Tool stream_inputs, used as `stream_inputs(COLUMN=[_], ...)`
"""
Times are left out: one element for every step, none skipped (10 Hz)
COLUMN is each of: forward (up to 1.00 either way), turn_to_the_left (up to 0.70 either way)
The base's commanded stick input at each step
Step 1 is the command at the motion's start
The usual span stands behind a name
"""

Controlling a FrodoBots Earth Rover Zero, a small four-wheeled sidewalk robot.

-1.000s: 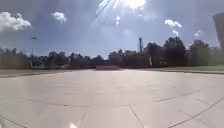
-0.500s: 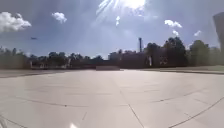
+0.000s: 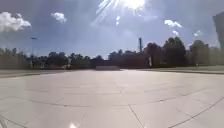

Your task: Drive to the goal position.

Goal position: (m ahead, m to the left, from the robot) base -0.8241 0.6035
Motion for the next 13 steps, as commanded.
stream_inputs(forward=[0.04,0.05,0.05,0.05,0.05,0.05,0.04,0.04,0.04,0.05,0.05,0.05,0.04], turn_to_the_left=[0.0,0.0,0.0,0.0,0.0,0.0,0.0,0.0,0.0,0.0,0.0,0.0,0.0])
